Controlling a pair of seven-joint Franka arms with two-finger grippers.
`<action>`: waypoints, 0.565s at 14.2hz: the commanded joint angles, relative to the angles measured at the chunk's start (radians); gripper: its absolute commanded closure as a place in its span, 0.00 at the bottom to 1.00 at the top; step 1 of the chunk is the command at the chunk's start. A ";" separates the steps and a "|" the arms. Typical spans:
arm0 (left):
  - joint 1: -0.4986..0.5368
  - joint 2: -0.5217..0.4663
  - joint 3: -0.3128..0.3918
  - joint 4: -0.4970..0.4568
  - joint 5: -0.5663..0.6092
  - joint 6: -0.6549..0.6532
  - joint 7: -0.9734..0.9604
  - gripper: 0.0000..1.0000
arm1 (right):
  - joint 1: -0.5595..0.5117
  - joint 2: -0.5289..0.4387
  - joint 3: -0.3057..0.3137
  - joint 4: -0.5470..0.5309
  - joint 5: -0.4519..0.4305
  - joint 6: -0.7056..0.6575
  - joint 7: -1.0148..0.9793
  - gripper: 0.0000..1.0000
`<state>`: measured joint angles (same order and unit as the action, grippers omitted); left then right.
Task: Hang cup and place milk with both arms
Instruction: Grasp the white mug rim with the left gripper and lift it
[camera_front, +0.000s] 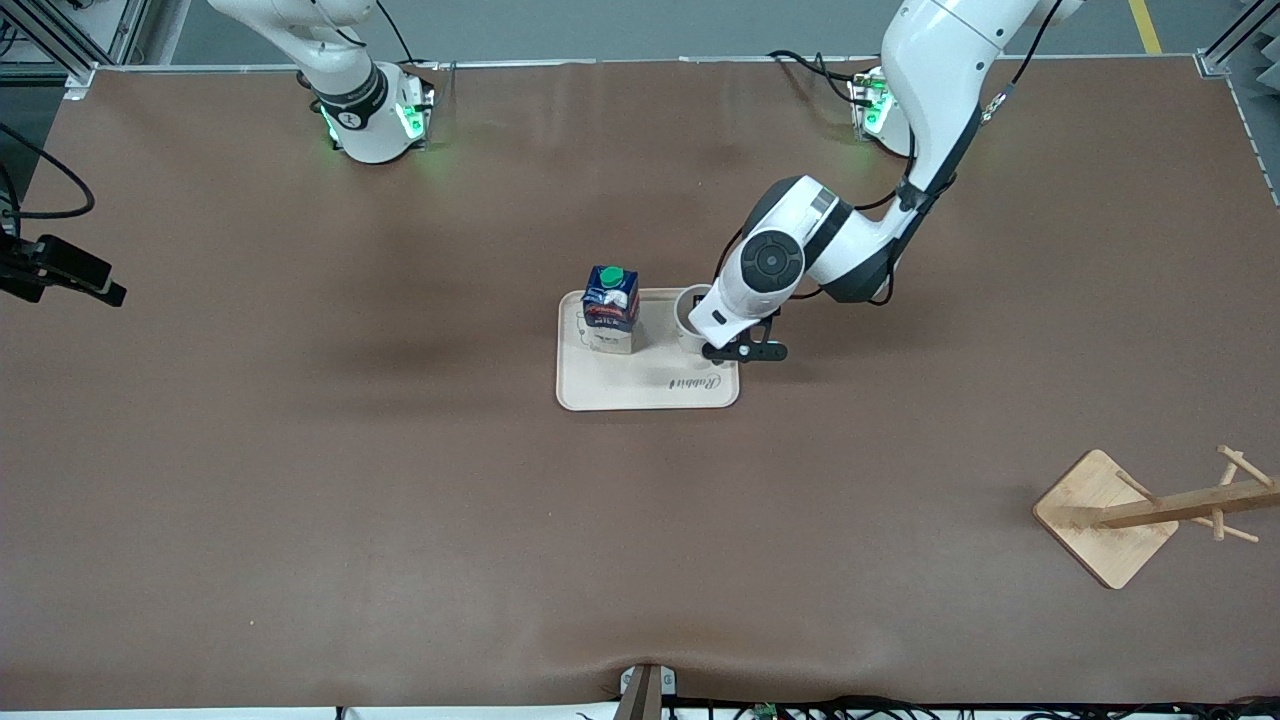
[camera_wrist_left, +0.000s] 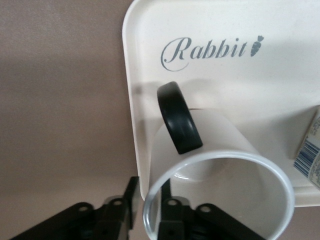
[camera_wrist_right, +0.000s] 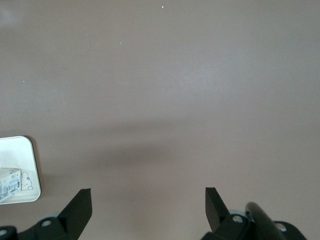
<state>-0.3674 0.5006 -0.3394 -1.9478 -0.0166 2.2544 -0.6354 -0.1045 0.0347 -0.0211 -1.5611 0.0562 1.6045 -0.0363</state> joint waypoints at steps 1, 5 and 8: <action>-0.007 0.006 0.000 0.016 0.001 0.008 -0.014 0.93 | -0.029 -0.007 0.016 0.003 0.014 -0.009 -0.004 0.00; -0.001 0.004 0.002 0.053 0.003 0.001 -0.004 1.00 | -0.031 -0.007 0.016 0.003 0.014 -0.009 -0.004 0.00; 0.010 -0.014 0.002 0.078 0.003 -0.010 -0.001 1.00 | -0.031 -0.007 0.016 0.003 0.014 -0.008 -0.005 0.00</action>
<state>-0.3635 0.5007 -0.3374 -1.8894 -0.0166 2.2575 -0.6354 -0.1094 0.0348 -0.0218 -1.5612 0.0562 1.6045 -0.0363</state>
